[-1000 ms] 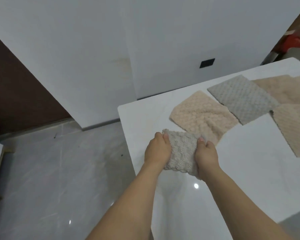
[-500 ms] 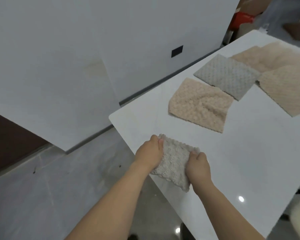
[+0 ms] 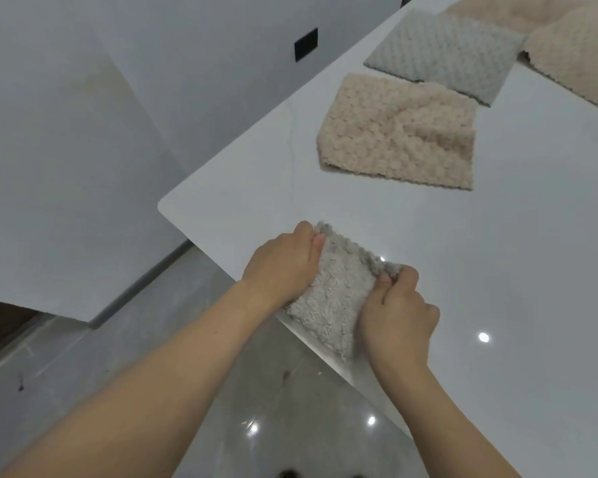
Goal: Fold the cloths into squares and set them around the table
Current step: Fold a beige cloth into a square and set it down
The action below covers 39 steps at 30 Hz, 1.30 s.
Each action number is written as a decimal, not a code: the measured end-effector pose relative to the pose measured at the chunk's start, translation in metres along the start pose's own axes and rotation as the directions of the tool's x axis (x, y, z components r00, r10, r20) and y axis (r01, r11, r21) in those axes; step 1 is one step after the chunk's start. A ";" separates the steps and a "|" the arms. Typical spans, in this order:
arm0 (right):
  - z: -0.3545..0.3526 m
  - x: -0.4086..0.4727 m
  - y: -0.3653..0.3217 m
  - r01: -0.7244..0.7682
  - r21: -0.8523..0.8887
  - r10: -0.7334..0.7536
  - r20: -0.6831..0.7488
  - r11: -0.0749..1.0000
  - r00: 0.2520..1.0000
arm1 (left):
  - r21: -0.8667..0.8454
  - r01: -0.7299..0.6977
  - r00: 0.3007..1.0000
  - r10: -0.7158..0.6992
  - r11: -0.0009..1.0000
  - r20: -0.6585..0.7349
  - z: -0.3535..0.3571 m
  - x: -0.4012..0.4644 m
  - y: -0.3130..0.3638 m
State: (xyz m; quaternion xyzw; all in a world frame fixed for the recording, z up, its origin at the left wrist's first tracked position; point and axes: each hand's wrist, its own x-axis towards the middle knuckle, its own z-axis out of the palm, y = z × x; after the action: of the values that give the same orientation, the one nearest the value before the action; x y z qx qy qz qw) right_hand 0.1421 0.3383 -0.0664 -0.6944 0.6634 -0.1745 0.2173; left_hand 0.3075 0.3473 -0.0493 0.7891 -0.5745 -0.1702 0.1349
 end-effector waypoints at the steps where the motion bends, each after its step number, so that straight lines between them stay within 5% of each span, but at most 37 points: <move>1: 0.003 -0.001 0.003 0.001 0.004 -0.001 -0.020 1.000 1.000 | 0.032 -0.015 1.000 0.015 0.999 -0.003 0.001 0.000 -0.001; 11: 0.009 -0.008 0.020 0.148 -0.066 -0.156 -0.157 0.987 0.975 | 0.168 -0.071 0.993 0.086 0.983 -0.081 0.011 -0.002 -0.004; 16: 0.014 -0.008 0.022 0.141 -0.066 -0.153 -0.261 0.988 0.953 | 0.274 -0.019 0.966 0.089 0.962 -0.244 0.022 -0.001 -0.014; 20: 0.018 -0.007 0.023 0.113 -0.122 -0.142 -0.262 0.986 0.955 | 0.167 0.093 0.971 -0.052 0.982 -0.233 0.029 0.003 -0.021; 28: 0.017 -0.005 0.022 0.077 -0.103 -0.097 -0.210 0.992 0.973 | 0.048 0.063 0.988 -0.055 0.997 -0.143 0.027 0.006 -0.021; 35: -0.017 0.023 0.020 0.065 0.276 -0.044 -0.083 0.959 0.996 | -0.195 0.184 0.975 -0.204 0.963 -0.090 0.004 0.012 -0.014; 39: -0.031 0.062 0.017 0.146 0.254 -0.120 -0.113 0.956 0.986 | -0.292 0.268 0.943 -0.312 0.918 -0.115 -0.012 0.031 -0.008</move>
State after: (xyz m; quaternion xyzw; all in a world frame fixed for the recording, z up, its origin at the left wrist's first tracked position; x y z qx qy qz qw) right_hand 0.1147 0.2740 -0.0527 -0.6936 0.5961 -0.3078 0.2623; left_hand 0.3279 0.3206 -0.0452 0.8506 -0.4092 -0.2022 0.2609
